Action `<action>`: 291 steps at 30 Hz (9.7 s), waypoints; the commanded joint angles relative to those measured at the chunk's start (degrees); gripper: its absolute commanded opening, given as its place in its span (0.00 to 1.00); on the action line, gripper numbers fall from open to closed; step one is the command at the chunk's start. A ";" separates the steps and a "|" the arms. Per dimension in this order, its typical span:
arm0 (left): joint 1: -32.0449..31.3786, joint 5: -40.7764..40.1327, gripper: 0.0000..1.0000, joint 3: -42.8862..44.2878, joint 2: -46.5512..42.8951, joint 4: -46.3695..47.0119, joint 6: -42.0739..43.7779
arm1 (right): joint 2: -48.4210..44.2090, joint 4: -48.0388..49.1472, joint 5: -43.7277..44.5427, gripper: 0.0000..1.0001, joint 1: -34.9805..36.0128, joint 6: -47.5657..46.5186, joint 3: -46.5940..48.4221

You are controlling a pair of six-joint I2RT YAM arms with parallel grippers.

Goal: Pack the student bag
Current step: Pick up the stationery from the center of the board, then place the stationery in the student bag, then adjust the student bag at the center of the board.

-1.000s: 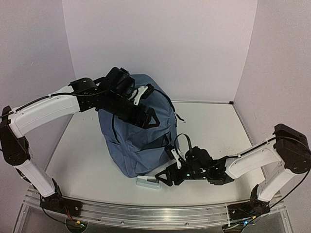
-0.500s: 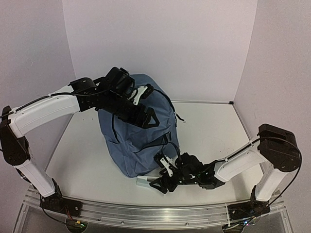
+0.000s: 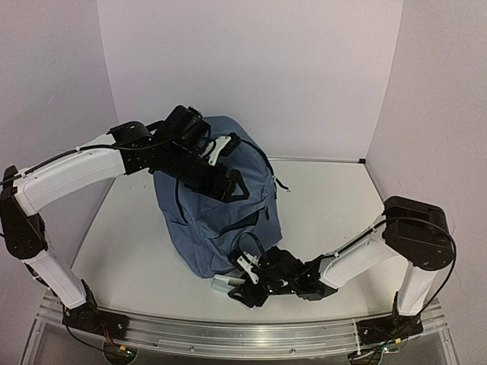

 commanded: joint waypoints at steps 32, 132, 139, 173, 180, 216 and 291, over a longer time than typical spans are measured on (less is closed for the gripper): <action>0.86 25.26 0.94 1.42 -2.96 -1.39 16.83 | -41.95 -26.12 -25.28 0.00 -11.91 6.27 3.58; 2.29 2.04 0.00 -12.15 0.33 11.45 7.53 | -27.14 -21.15 -1.94 0.00 -17.29 30.28 11.21; 2.29 8.03 0.00 -12.78 2.39 10.13 7.09 | -28.34 -21.06 -0.93 0.00 -17.20 30.21 11.99; -1.53 -5.17 0.88 0.81 -4.76 -1.91 3.40 | -32.34 -9.56 -14.82 0.65 -22.66 22.73 0.74; -1.48 -22.11 0.93 10.73 -5.42 -13.00 10.23 | -29.93 0.97 -27.73 0.67 -27.29 21.50 -1.89; -0.20 -37.58 0.54 6.99 -7.68 -14.47 12.87 | -17.78 9.20 -40.14 0.57 -33.42 17.45 -1.63; 4.73 -21.62 0.00 -5.40 -19.21 -0.12 17.48 | -37.65 -28.63 6.72 0.76 -11.76 16.05 10.73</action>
